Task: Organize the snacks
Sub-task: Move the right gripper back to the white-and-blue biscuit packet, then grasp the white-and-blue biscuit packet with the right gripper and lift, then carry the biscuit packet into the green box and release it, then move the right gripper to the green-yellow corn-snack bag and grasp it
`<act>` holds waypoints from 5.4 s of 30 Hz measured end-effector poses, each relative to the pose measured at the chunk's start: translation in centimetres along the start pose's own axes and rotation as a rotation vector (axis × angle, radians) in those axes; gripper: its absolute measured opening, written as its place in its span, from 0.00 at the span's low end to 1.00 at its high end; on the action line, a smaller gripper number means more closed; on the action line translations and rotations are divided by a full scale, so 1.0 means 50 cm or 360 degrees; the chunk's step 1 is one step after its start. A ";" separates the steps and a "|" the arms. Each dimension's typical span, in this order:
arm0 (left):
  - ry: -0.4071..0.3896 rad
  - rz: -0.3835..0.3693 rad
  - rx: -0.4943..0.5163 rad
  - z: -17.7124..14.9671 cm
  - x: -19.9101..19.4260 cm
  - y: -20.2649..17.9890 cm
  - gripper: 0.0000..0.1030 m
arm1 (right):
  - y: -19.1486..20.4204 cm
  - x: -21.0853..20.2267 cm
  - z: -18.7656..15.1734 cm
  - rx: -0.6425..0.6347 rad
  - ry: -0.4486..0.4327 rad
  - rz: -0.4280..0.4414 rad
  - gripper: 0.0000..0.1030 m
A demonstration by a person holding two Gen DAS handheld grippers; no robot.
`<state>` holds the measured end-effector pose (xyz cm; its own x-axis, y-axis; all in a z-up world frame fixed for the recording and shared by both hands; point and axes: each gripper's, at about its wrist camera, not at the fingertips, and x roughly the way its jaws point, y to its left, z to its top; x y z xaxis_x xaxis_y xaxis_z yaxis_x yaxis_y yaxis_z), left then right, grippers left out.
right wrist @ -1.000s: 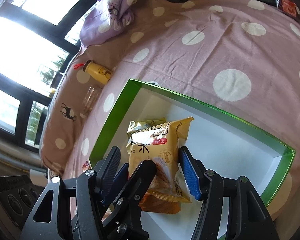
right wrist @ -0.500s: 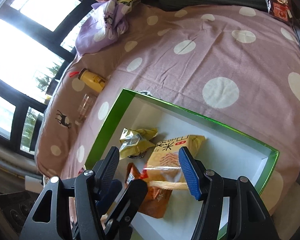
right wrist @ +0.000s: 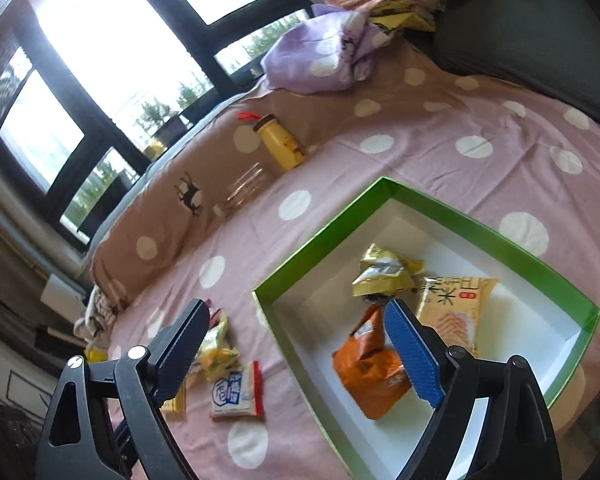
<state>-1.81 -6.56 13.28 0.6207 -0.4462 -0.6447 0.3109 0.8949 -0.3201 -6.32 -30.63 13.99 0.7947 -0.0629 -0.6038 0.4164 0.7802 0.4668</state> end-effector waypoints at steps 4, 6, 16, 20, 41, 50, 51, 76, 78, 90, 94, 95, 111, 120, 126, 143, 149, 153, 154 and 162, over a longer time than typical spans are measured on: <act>-0.0023 0.0200 -0.0187 -0.026 -0.024 0.111 0.93 | 0.079 0.035 -0.034 -0.0208 0.0105 0.0036 0.89; -0.0008 0.0299 -0.0264 -0.035 -0.021 0.160 0.93 | 0.114 0.055 -0.054 -0.0288 0.0168 0.0066 0.89; 0.0112 0.0447 -0.0498 -0.059 0.000 0.279 0.93 | 0.241 0.240 -0.181 -0.0656 0.0530 -0.0163 0.89; 0.0125 0.0437 -0.0476 -0.060 0.005 0.276 0.93 | 0.243 0.302 -0.208 -0.0732 0.0578 -0.0360 0.89; 0.0183 0.0495 -0.0473 -0.067 0.019 0.284 0.93 | 0.259 0.334 -0.253 -0.0851 0.0675 -0.0231 0.65; 0.0186 0.0485 -0.0533 -0.068 0.012 0.300 0.93 | 0.269 0.282 -0.297 -0.0897 0.0941 0.0114 0.65; 0.0188 0.0487 -0.0537 -0.068 0.011 0.301 0.93 | 0.269 0.274 -0.301 -0.0891 0.0947 0.0145 0.71; 0.0625 0.0014 -0.0379 -0.112 0.109 0.189 0.39 | 0.212 0.288 -0.284 -0.0432 0.1044 0.0275 0.62; 0.0616 0.0032 -0.0348 -0.112 0.113 0.179 0.32 | 0.217 0.290 -0.286 -0.0451 0.1040 0.0271 0.62; 0.0383 0.0009 -0.0201 -0.085 0.074 0.119 0.28 | 0.230 0.218 -0.247 -0.0564 0.0827 0.0321 0.52; 0.0271 -0.0011 -0.0125 -0.068 0.055 0.075 0.28 | 0.216 0.176 -0.211 -0.0540 0.0688 0.0334 0.52; 0.0246 -0.0016 -0.0092 -0.063 0.052 0.060 0.28 | 0.210 0.165 -0.200 -0.0531 0.0645 0.0335 0.52; 0.0067 -0.0226 0.0374 -0.003 0.084 -0.189 0.31 | 0.024 0.028 -0.033 -0.0138 0.0093 0.0384 0.52; 0.0166 -0.0350 0.0470 0.005 0.170 -0.277 0.31 | -0.111 0.036 0.011 0.0178 0.0027 0.0417 0.52; 0.0246 -0.0315 0.0520 -0.012 0.220 -0.322 0.31 | -0.163 0.064 0.010 0.0318 0.0076 0.0323 0.52; 0.0285 -0.0287 0.0493 -0.027 0.241 -0.315 0.56 | -0.198 0.079 0.009 0.0418 0.0090 0.0135 0.53; 0.0236 -0.0252 0.0440 -0.019 0.193 -0.270 0.70 | -0.170 0.053 0.008 0.0355 0.0019 0.0160 0.67; 0.0173 -0.0147 0.0427 -0.019 0.151 -0.225 0.79 | -0.138 0.041 0.008 0.0275 -0.0019 0.0198 0.77; 0.0152 -0.0124 0.0419 -0.020 0.138 -0.209 0.79 | -0.129 0.039 0.007 0.0257 -0.0023 0.0210 0.78; 0.0054 0.0129 0.0153 -0.032 0.034 -0.039 0.88 | -0.042 0.047 -0.012 0.0045 0.0023 0.0214 0.87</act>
<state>-2.51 -9.07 11.67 0.6227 -0.3705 -0.6892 0.3289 0.9231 -0.1991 -5.58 -32.04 11.23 0.8378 0.0501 -0.5437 0.3191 0.7631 0.5620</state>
